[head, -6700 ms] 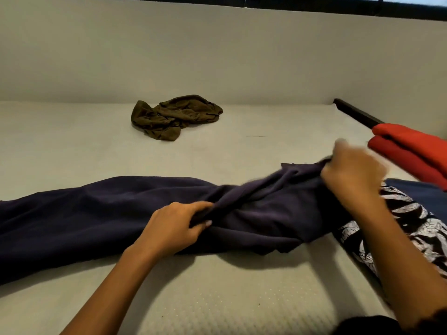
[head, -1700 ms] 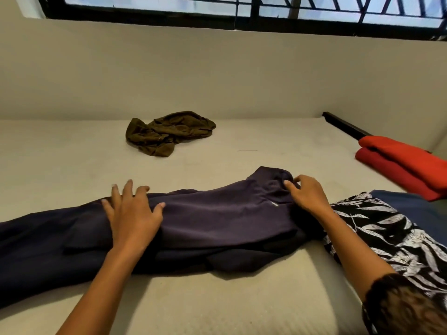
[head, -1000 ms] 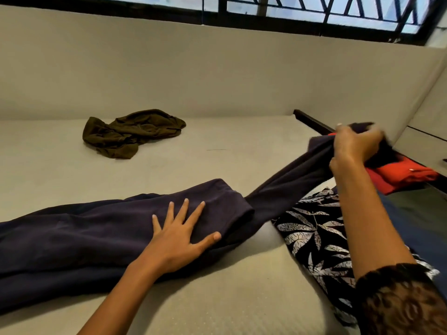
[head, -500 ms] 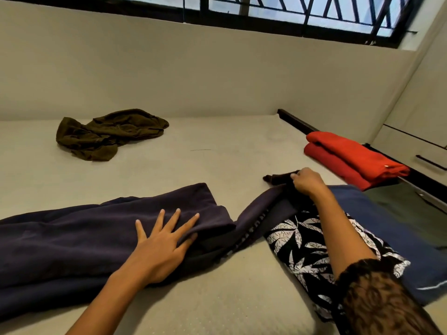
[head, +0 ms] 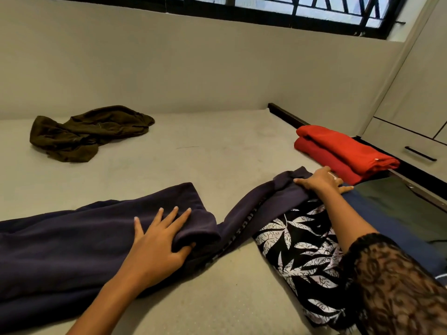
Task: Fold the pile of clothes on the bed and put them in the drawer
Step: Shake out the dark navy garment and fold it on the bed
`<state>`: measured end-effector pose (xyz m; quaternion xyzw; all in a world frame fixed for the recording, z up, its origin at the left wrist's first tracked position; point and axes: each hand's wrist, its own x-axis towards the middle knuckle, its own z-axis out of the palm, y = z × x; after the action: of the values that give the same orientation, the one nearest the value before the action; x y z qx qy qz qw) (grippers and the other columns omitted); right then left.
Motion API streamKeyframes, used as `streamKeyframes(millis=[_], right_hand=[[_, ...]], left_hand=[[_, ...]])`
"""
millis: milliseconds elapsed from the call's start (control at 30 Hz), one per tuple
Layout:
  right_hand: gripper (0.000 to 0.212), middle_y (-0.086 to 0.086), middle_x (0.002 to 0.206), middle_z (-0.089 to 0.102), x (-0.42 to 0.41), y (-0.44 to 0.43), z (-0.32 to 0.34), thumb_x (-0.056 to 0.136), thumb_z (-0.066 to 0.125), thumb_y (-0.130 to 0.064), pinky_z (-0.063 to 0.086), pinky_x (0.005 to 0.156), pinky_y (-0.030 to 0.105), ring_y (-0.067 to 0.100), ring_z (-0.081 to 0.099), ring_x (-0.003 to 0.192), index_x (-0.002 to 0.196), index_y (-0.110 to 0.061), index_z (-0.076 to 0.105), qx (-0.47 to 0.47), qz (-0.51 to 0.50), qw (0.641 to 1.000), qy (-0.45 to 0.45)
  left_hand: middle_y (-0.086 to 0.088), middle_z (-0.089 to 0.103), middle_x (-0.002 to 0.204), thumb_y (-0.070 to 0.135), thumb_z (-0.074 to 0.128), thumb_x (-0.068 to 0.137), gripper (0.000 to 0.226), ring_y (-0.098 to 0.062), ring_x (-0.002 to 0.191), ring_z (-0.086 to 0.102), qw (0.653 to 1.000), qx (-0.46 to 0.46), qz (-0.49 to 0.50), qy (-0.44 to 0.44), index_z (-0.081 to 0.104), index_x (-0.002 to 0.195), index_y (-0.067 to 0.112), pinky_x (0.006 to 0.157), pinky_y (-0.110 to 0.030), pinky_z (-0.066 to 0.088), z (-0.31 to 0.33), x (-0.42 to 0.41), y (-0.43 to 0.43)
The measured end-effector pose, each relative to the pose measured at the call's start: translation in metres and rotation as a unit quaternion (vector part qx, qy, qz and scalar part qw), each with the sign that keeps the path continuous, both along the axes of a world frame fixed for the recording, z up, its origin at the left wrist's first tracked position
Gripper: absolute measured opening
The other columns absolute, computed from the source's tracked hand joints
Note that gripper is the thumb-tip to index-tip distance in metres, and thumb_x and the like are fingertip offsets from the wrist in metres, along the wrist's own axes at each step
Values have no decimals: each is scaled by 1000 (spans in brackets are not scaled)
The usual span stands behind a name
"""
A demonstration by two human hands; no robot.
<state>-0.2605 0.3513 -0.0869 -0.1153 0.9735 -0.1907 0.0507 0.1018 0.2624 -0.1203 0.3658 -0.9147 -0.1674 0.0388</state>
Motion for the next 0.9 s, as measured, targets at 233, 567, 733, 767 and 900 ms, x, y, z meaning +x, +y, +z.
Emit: streamKeyframes(millis=[233,567,733,767,900], right_hand=[[41,16,123,60,-22,0,3,79,66,0,42,98,40,32,53,114,117,-15,63,-163,38,986,-22],[49,22,99,57,6,42,94,80,25,-3,36,80,12,20,60,105,112,-2,63,-321,97,911,242],[38,35,106,55,-22,95,36,72,49,-11,40,86,39,45,50,104,100,9,65,-65,50,977,195],[37,35,107,56,-25,100,21,73,53,-13,41,85,40,46,51,104,99,10,64,-19,42,987,153],[33,23,126,50,2,108,3,84,58,-14,36,96,43,38,41,120,115,-1,59,120,15,982,146]], left_hand=[[0,32,151,29,37,99,40,-22,143,20,979,66,72,180,36,138,39,115,-46,-4,7,-21,9],[-4,51,116,28,36,100,37,-22,111,46,833,180,215,476,48,130,10,90,-32,35,52,-13,10],[19,36,138,28,32,101,42,-2,128,31,825,169,159,516,35,143,29,105,-20,24,57,-7,15],[24,34,136,28,31,101,42,2,127,29,826,171,149,517,33,143,32,103,-18,23,57,-7,15],[25,33,135,25,32,101,41,4,124,29,835,177,124,507,33,140,37,101,-15,23,53,-8,16]])
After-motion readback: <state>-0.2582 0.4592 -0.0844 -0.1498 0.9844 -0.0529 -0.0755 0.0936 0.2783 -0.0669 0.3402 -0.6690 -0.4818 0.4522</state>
